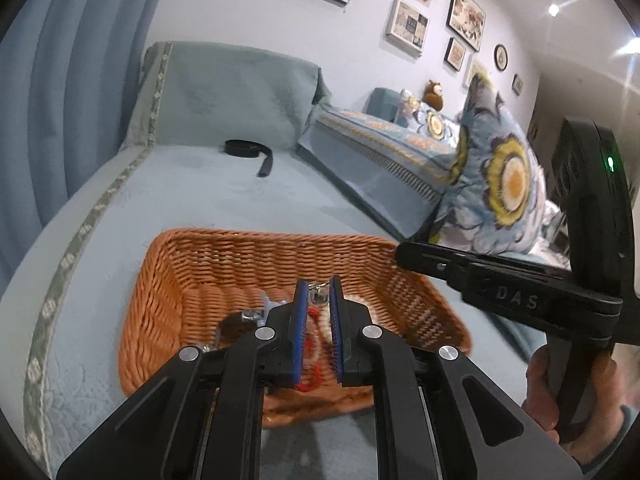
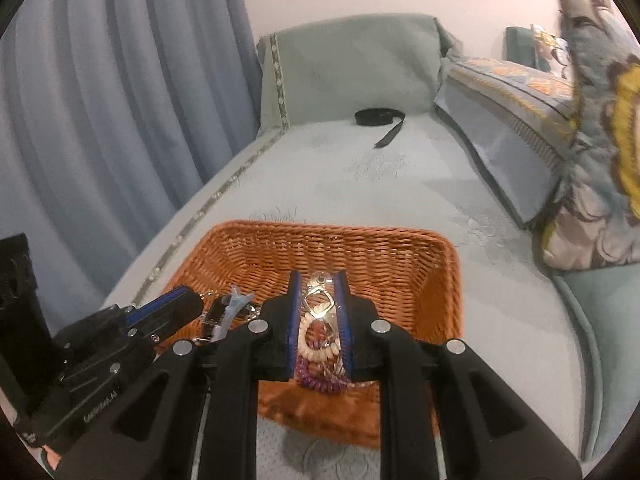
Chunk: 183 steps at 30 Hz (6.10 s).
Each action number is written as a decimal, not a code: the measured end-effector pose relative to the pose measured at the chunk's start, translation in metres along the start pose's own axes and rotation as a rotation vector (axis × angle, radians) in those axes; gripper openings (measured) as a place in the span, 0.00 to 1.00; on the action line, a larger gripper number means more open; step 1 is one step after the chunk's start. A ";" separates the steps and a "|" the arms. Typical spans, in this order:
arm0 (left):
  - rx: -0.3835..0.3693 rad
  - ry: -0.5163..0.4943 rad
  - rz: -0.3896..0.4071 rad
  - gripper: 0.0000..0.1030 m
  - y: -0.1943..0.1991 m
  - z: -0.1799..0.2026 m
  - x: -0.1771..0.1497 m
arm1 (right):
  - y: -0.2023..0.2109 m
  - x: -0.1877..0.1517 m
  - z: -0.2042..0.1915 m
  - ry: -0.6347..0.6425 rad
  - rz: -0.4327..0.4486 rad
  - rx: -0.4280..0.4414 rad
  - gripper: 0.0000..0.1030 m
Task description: Organize jewelry
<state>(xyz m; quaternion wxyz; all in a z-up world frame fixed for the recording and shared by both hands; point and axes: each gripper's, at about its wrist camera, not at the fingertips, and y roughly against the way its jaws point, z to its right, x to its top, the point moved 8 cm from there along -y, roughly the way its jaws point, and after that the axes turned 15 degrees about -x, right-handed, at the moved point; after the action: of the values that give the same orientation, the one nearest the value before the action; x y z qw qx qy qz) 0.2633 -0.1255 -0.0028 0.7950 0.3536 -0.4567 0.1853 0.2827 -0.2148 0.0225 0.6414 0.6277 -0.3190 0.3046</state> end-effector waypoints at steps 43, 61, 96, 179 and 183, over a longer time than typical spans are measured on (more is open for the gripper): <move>0.297 -0.114 0.272 0.90 0.181 0.056 -0.065 | 0.152 -0.101 0.008 -0.028 0.264 0.045 0.71; 0.505 -0.095 0.292 0.93 0.169 0.038 -0.098 | 0.119 -0.147 0.032 -0.121 0.270 -0.107 0.84; 0.520 -0.096 0.236 0.93 0.156 0.036 -0.100 | 0.123 -0.146 0.011 0.005 0.328 -0.197 0.90; 0.521 -0.099 0.228 0.93 0.154 0.034 -0.101 | 0.129 -0.146 0.010 0.014 0.351 -0.213 0.90; 0.521 -0.101 0.229 0.93 0.154 0.034 -0.101 | 0.129 -0.146 0.009 0.014 0.352 -0.213 0.90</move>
<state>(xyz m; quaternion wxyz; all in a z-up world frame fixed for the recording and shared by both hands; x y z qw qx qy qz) 0.0960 -0.0430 -0.0170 0.6275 0.5010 -0.4698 0.3670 0.0911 -0.2192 -0.0140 0.6435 0.4887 -0.4497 0.3807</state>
